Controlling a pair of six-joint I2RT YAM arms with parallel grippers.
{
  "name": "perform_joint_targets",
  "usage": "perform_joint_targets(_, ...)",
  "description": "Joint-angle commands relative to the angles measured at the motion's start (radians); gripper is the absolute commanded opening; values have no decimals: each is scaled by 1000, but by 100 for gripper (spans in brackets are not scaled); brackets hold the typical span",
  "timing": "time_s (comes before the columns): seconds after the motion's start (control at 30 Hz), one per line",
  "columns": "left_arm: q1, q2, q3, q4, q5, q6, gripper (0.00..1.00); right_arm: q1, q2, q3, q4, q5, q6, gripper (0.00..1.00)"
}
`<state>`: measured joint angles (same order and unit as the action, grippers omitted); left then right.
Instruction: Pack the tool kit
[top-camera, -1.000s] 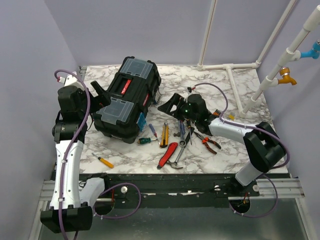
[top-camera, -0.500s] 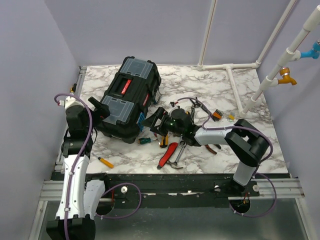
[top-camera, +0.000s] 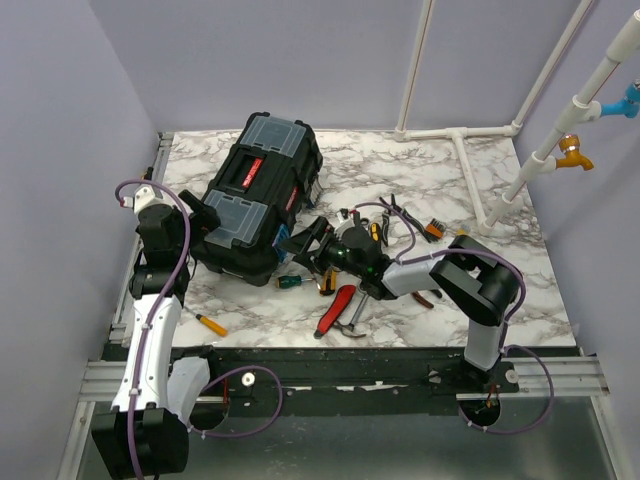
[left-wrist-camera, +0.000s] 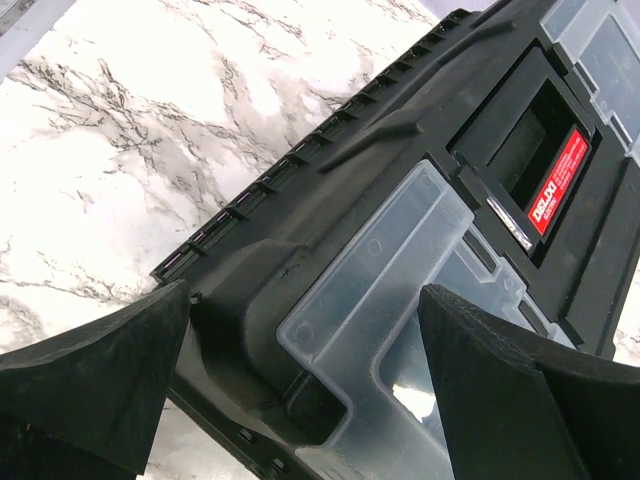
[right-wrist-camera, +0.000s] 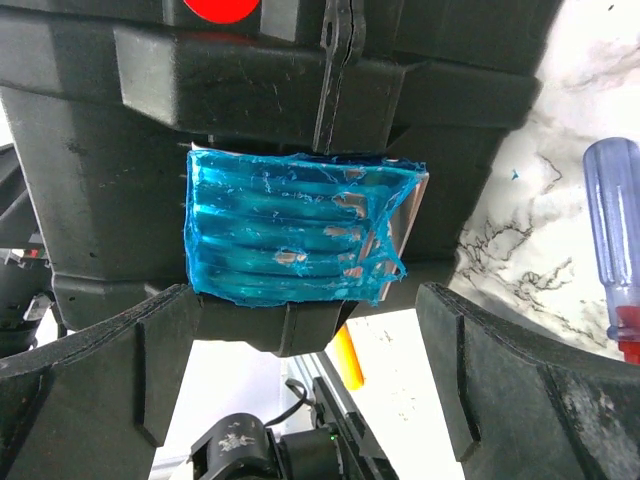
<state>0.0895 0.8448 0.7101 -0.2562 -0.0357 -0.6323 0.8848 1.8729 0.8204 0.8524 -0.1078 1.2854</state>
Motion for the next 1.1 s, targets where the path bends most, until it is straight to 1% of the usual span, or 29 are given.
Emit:
perform_joint_targets(0.0,8,-8,53,20,0,14,98,9,-41,-23,86,75,-12,100)
perform_joint_targets(0.07,23,31,100,4,35,27,98,9,-35,11,48,66,-18,100)
perform_joint_targets(0.17,47,153,209,-33,138,80,98,8,-4,47,35,53,-3,100)
perform_joint_targets(0.23,60,261,314,-105,183,119,99,9,25,58,65,42,17,100)
perform_joint_targets(0.33,62,384,427,-200,213,155,98,9,60,92,41,30,28,100)
perform_joint_targets(0.5,61,444,403,-179,283,163,99,9,107,83,63,41,61,100)
perform_joint_targets(0.67,48,433,333,-125,300,167,98,8,116,56,44,71,59,100)
perform_joint_targets(0.77,37,427,300,-93,330,166,99,8,147,79,65,41,61,100)
perform_joint_targets(0.9,20,424,304,-86,349,173,98,9,192,135,58,11,64,100)
perform_joint_targets(1.07,15,465,305,-70,401,168,99,9,237,139,146,5,100,100)
